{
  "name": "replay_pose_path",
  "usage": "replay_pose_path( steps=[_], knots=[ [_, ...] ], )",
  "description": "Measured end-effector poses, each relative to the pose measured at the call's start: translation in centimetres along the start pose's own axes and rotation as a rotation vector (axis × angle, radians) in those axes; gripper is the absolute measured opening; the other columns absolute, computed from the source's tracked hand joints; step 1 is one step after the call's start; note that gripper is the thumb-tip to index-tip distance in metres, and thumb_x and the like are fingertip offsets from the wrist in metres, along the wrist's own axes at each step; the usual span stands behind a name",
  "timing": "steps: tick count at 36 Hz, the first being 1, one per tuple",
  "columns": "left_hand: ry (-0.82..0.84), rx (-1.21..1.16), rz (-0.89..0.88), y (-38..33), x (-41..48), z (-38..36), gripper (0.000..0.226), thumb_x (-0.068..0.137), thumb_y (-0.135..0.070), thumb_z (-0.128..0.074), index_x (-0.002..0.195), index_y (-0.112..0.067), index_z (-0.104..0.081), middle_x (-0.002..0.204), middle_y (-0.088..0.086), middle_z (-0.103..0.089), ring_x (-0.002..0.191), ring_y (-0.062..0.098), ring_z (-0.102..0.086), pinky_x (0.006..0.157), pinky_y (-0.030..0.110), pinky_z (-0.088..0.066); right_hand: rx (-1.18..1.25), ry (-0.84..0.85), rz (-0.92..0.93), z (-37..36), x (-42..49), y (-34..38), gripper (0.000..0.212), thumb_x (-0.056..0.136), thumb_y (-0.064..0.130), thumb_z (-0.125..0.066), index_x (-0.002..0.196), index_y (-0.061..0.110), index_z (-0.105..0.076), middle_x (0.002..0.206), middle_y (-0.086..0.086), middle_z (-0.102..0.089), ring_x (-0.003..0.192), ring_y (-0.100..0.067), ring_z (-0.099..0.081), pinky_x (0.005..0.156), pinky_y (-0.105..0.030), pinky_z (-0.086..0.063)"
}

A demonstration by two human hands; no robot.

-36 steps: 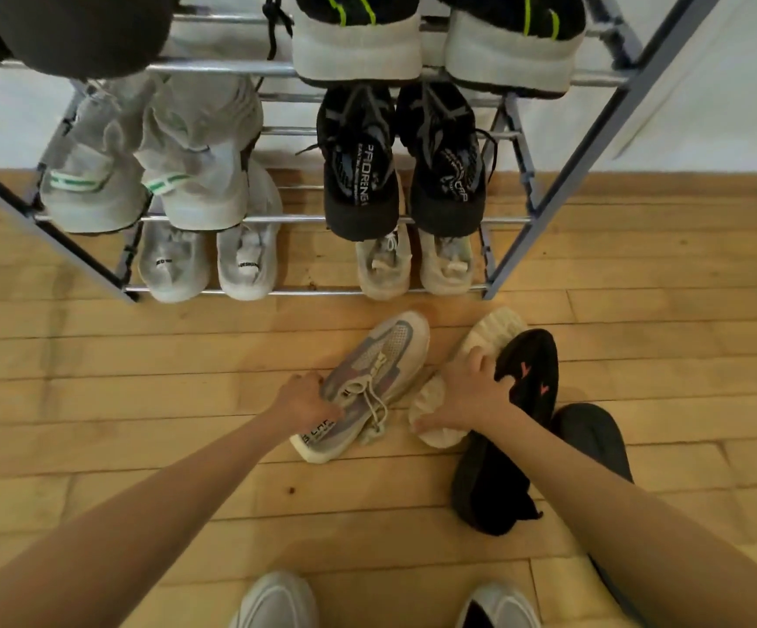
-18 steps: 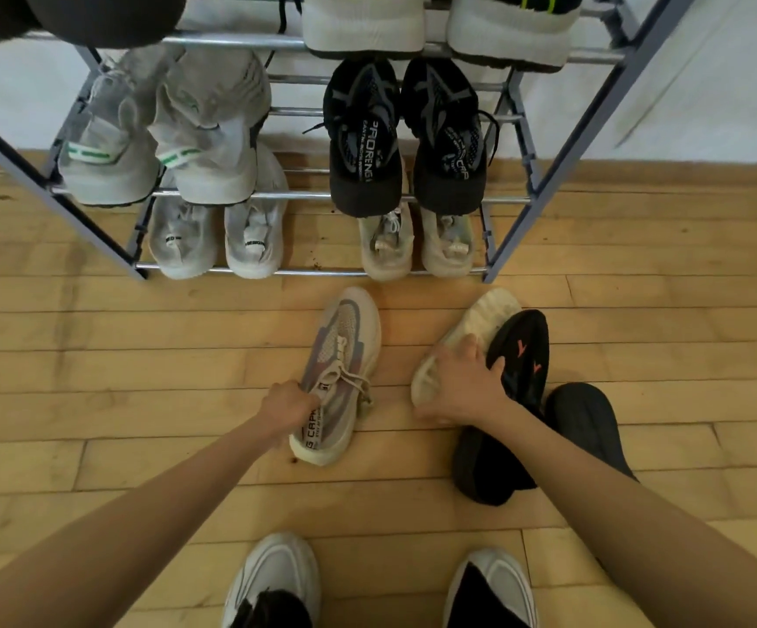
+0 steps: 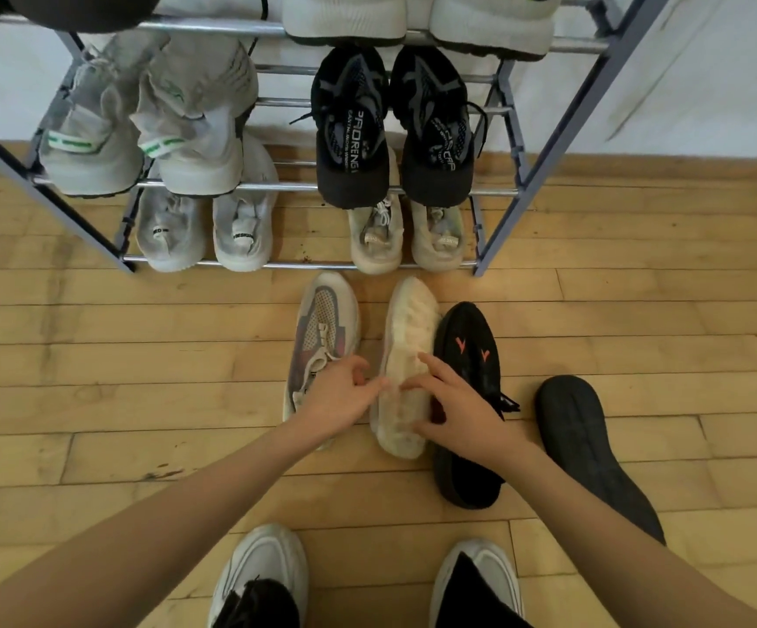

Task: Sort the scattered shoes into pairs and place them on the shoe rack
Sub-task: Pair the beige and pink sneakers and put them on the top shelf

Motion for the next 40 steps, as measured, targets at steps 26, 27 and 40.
replay_pose_path(
  steps=[26,27,40],
  knots=[
    [0.096,0.494,-0.618,-3.0,-0.9,-5.9,0.036,0.089,-0.009,-0.050,0.124,-0.017,-0.054,0.124,0.003,-0.058,0.114,0.023,-0.054,0.092,0.036,-0.045,0.515,-0.205,-0.560,2.8,0.9,-3.3,0.043,0.091,0.037,-0.058,0.125,0.013,-0.048,0.099,-0.002,-0.065,0.087,-0.017,-0.067,0.080,-0.037,-0.058],
    [0.093,0.491,-0.593,-2.6,-1.0,-5.4,0.034,0.090,-0.013,-0.051,0.123,-0.019,-0.055,0.123,0.001,-0.059,0.111,0.022,-0.057,0.089,0.037,-0.048,0.484,-0.216,-0.565,2.7,1.1,-3.5,0.044,0.090,0.037,-0.060,0.123,0.013,-0.047,0.099,-0.002,-0.064,0.089,-0.018,-0.066,0.082,-0.040,-0.058],
    [-0.215,0.326,-0.037,6.5,1.7,2.7,0.037,0.086,-0.013,-0.060,0.123,-0.011,-0.055,0.131,0.008,-0.043,0.117,0.032,-0.047,0.100,0.038,-0.040,0.497,-0.393,-0.595,1.0,2.4,-2.4,0.064,0.078,0.026,-0.076,0.114,0.010,-0.026,0.122,-0.013,-0.053,0.109,-0.026,-0.058,0.086,-0.046,-0.056]
  ],
)
Point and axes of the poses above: each hand's wrist, its own x-axis towards the middle knuckle, its own z-axis out of the back of the hand, y = z × x, the point moved 3 cm from there along x, towards the middle knuckle
